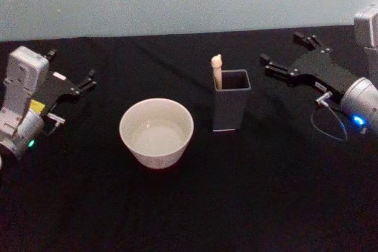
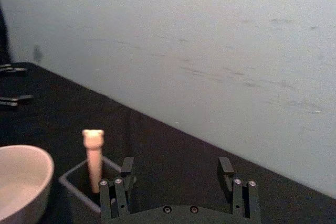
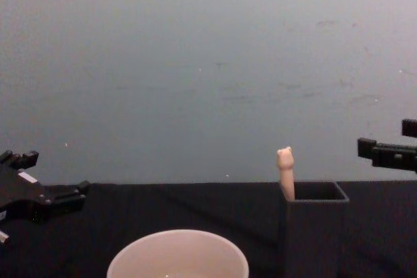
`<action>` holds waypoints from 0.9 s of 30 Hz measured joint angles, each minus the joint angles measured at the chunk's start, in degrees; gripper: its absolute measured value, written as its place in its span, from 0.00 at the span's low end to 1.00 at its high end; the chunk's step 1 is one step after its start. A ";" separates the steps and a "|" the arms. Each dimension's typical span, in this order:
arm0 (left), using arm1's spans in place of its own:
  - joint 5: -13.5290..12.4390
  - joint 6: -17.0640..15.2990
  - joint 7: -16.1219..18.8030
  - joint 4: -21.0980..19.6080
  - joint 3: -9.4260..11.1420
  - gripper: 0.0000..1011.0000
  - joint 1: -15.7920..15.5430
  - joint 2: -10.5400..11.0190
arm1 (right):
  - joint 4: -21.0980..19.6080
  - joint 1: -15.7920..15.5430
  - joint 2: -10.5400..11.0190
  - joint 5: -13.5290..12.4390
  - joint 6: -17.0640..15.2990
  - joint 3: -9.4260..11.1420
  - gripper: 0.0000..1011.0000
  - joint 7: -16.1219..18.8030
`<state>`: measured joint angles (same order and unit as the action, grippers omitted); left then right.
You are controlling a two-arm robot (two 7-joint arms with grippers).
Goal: Pick up the stirring spoon with one hand, stir inside the cup, then place it back in its original position.
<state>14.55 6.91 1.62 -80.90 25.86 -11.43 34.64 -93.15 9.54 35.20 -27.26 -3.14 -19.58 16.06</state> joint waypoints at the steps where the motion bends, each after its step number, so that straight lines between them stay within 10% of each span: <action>1: 0.00 0.00 0.00 0.00 0.00 0.99 0.00 0.00 | -0.10 0.06 0.00 -0.17 -0.33 -0.01 0.99 0.40; 27: 0.00 0.00 0.00 0.00 0.00 0.99 0.00 0.00 | 1.59 6.73 -1.68 -0.80 -10.68 -4.53 0.99 10.65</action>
<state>14.55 6.91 1.62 -80.90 25.86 -11.43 34.64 -91.56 16.27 33.53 -28.06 -13.82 -24.12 26.71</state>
